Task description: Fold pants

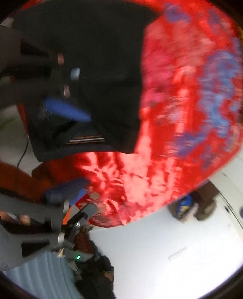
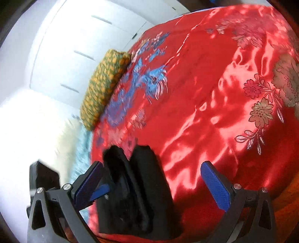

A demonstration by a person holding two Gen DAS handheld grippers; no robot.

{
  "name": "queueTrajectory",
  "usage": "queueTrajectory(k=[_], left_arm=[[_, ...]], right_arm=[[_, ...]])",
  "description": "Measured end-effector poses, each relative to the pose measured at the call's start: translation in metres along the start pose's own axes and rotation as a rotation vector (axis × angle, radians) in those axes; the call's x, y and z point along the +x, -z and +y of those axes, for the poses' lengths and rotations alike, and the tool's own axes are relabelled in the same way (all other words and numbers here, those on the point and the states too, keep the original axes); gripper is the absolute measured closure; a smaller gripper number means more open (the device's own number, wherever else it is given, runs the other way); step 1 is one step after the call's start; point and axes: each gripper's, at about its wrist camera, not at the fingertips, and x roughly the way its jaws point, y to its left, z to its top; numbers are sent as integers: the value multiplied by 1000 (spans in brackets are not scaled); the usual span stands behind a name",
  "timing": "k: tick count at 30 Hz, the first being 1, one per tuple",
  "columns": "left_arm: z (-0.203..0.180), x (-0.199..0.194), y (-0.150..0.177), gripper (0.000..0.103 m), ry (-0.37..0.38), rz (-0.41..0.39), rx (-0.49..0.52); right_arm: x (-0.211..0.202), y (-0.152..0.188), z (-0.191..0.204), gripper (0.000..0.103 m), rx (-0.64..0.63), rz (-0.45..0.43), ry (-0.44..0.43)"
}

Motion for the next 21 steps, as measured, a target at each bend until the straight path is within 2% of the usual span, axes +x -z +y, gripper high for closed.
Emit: queueTrajectory(k=[2,4,5,6,7,8,9,10,11,13,15,17,19,20,21], left_arm=[[12,-37,-1,7,-75,-107,43],[29,-65,4,7,-169,-178,75],[42,-72,6,7,-231,-203,78],[56,-82,11,7,-279,-223,77],[71,-92,21,7,-330,-242,66],[84,-96,30,7,-358,-248,50],[95,-97,38,7,-379,-252,27],[109,-98,48,7,-388,-254,-1],[122,-98,59,7,-390,-260,-28],[140,-96,76,7,-405,-268,-59],[152,-93,90,8,-427,-257,-65],[153,-88,96,8,-446,-252,-39],[149,-92,96,8,-450,-280,-17],[147,-93,94,8,-440,-296,-10],[146,-93,93,8,-433,-304,-2]], right_arm=[[3,0,11,0,-60,40,-52],[14,13,47,1,-257,154,-132],[21,26,67,4,-368,217,-169],[27,42,83,11,-465,269,-182],[35,56,95,16,-556,311,-147],[45,68,102,25,-617,349,-92],[55,76,102,33,-638,385,-35],[63,80,98,35,-632,404,18],[69,81,92,42,-611,413,71],[71,76,85,72,-563,404,100],[59,71,90,88,-554,376,90],[38,73,109,89,-591,327,64],[24,78,118,90,-600,297,78],[26,79,110,90,-571,309,110],[36,80,87,90,-494,354,181]])
